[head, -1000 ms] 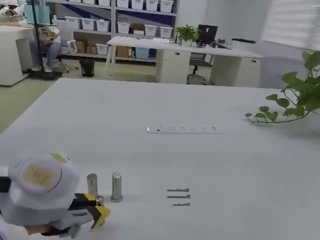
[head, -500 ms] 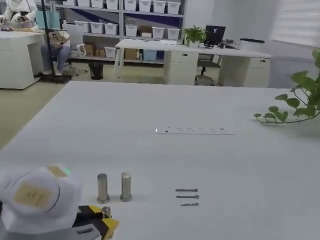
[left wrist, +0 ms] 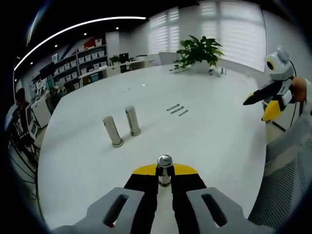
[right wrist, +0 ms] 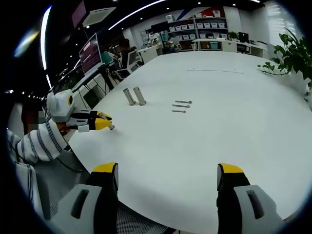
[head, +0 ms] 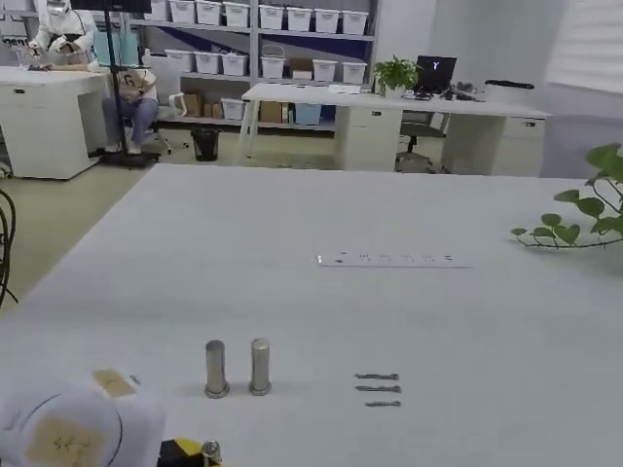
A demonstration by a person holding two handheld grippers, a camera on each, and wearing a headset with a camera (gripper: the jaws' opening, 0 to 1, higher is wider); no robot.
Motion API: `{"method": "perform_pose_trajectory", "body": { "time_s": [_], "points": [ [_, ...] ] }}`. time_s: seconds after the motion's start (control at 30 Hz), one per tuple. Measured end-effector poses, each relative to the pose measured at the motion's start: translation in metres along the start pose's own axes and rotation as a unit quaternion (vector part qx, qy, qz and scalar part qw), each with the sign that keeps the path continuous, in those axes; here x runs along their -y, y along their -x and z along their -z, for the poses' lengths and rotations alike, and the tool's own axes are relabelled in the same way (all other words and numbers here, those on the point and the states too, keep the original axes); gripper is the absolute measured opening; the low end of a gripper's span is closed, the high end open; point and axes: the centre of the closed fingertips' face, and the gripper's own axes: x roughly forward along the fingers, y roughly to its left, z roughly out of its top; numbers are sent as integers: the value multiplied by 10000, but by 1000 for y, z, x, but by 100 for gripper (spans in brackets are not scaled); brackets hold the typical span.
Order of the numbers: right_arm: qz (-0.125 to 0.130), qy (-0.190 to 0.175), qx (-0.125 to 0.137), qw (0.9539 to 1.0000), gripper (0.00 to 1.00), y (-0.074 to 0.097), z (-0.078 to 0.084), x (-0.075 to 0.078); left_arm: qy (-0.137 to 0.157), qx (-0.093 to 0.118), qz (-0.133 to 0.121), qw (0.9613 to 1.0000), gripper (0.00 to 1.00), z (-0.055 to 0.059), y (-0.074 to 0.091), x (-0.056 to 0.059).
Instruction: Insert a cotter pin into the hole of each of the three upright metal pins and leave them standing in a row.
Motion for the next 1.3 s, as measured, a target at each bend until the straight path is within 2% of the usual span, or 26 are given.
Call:
{"method": "perform_pose_trajectory", "body": {
  "time_s": [0.1,0.23,0.3,0.6,0.9,0.97,1.1,1.3],
  "points": [
    [-238,-167,151,9995,81,-1,-4,-7,107,102,-36,9999,5,-1,1,2],
    [-317,-151,156,9993,81,-2,-4,-11,118,84,-29,9999,5,2,1,3],
    [-342,-154,150,9992,81,-3,-3,-13,250,77,-2,9997,5,4,0,4],
    [-350,-98,95,9993,81,-7,-2,-14,168,61,-20,9998,5,8,-4,11],
    [-358,-122,81,9993,81,-8,-1,-15,174,45,-172,9997,5,14,-4,12],
    [-373,-130,82,9992,81,-8,0,-16,257,108,-141,9995,5,13,-4,13],
    [-387,-130,80,9991,80,-9,0,-18,183,117,-170,9996,5,12,-5,14],
    [-406,-109,69,9991,80,-9,0,-19,431,122,-137,9989,6,11,-5,13]
  ]
}}
